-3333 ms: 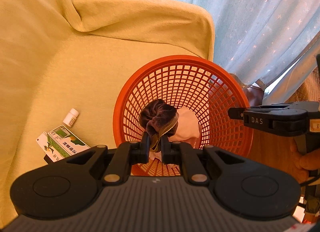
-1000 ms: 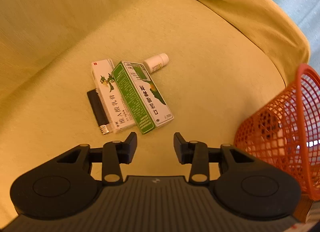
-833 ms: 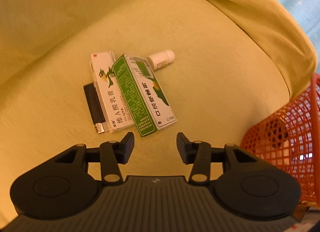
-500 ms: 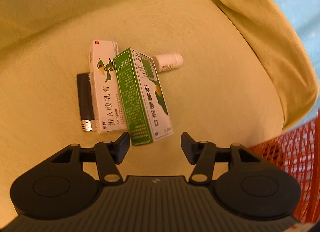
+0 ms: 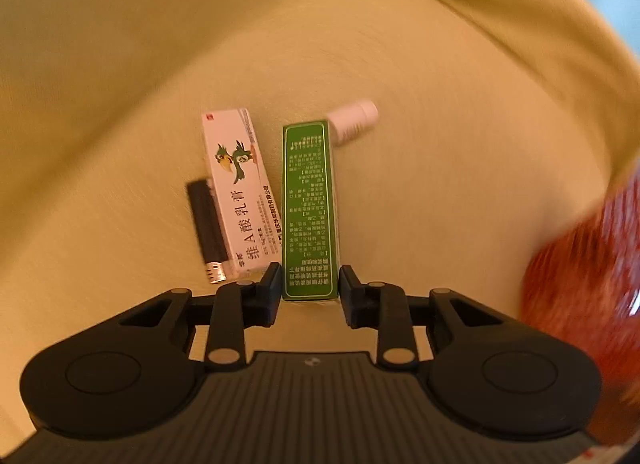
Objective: Organize objects
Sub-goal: 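Move the left gripper to the green medicine box and grasp it, then carry the green medicine box over the wastebasket and open the left gripper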
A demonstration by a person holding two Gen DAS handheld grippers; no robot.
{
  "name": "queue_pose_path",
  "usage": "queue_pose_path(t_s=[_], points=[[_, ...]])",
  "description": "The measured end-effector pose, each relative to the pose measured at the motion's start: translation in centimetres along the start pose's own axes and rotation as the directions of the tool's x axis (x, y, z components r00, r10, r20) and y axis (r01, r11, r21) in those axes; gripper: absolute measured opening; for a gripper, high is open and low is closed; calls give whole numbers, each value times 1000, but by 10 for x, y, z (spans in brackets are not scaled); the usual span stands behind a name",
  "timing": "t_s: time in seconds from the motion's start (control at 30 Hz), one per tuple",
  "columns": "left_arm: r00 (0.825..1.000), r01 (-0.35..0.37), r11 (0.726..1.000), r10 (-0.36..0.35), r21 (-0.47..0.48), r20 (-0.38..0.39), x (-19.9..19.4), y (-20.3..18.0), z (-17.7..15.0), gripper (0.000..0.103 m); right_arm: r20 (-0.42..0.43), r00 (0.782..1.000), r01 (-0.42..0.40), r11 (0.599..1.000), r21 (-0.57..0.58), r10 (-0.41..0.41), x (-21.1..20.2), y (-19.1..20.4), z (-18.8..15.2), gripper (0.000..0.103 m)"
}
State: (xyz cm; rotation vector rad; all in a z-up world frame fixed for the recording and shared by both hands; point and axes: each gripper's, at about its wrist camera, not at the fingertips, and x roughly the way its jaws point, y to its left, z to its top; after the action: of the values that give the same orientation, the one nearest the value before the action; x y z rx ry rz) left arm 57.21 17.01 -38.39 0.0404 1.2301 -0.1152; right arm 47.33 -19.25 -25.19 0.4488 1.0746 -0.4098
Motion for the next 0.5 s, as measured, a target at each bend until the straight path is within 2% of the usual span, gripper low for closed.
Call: queue_pose_path(t_s=[0.07, 0.13, 0.23, 0.27, 0.4, 0.5], points=[[999, -25, 997, 26, 78, -22, -4, -5, -8, 25, -2, 1000, 0, 1000, 0, 0, 0, 0, 0, 8], [999, -21, 995, 25, 94, -39, -3, -7, -11, 25, -2, 1000, 0, 1000, 0, 0, 1, 0, 0, 8], [999, -20, 997, 24, 81, -46, 5, -5, -2, 38, -2, 1000, 2, 1000, -4, -2, 1, 1, -1, 8], [999, -23, 996, 27, 81, -46, 7, -6, -1, 39, -2, 1000, 2, 1000, -6, -2, 1, 1, -1, 8], [998, -56, 990, 61, 129, -30, 21, -12, 13, 39, -7, 1000, 1, 1000, -10, -1, 1, 1, -2, 8], [996, -87, 982, 91, 167, -20, 30, -16, 21, 35, -12, 1000, 1, 1000, -19, -1, 1, 2, -3, 8]])
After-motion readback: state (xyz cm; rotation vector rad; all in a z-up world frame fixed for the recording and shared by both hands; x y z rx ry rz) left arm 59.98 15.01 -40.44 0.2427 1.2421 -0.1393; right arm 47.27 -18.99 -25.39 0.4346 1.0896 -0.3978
